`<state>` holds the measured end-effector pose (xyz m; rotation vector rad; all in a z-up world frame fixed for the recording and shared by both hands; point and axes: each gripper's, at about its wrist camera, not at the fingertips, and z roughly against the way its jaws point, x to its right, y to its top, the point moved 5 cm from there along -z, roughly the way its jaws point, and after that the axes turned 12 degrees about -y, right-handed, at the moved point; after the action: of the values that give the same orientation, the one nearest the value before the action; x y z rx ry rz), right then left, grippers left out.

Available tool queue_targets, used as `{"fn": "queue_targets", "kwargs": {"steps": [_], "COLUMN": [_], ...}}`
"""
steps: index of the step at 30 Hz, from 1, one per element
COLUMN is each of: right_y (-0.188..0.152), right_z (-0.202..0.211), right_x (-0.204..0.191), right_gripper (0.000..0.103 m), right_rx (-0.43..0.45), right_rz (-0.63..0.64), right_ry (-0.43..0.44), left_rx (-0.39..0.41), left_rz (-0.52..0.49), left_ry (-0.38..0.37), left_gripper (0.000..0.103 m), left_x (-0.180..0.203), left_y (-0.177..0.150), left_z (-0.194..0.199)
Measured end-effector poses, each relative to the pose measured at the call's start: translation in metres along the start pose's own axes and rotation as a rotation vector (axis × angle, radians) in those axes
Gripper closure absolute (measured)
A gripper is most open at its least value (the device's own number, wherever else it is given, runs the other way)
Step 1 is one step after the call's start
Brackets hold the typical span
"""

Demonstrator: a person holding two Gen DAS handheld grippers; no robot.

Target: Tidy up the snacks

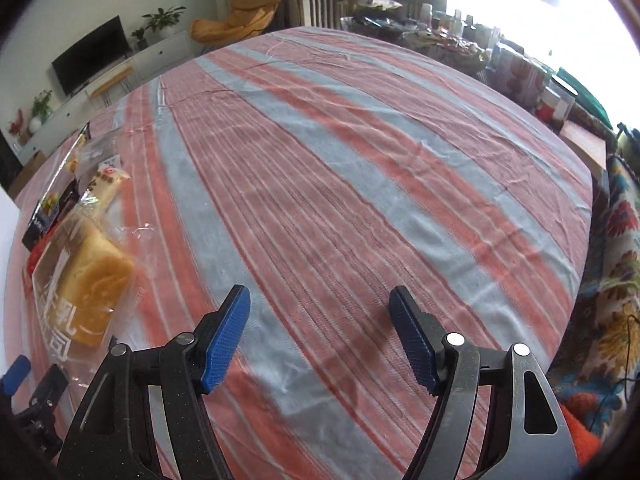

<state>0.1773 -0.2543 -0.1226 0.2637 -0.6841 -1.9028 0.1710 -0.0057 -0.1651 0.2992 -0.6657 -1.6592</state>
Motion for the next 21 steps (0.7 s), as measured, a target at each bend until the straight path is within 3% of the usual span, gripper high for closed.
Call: {"fn": "queue_targets", "kwargs": {"steps": [5,7,21], "right_y": [-0.0019,-0.0025,-0.0025], "right_z": [-0.0002,-0.0012,-0.0029], "right_x": [-0.0032,-0.0053,-0.0068], "right_gripper": [0.018,0.017,0.017], "right_rx": [0.014,0.017,0.028], "right_rz": [0.006,0.019,0.021], "right_ry": [0.0,-0.017,-0.036], "left_rx": [0.011,0.004,0.007], "left_rz": [0.003,0.014,0.02], "left_ry": [0.001,0.008,0.008], "left_gripper": [0.004,0.0,0.0], "left_x": [-0.0035,-0.0061,-0.0076], "left_y": [0.0022,0.0014,0.0002], "left_z": [0.001,-0.0002,0.0021]}}
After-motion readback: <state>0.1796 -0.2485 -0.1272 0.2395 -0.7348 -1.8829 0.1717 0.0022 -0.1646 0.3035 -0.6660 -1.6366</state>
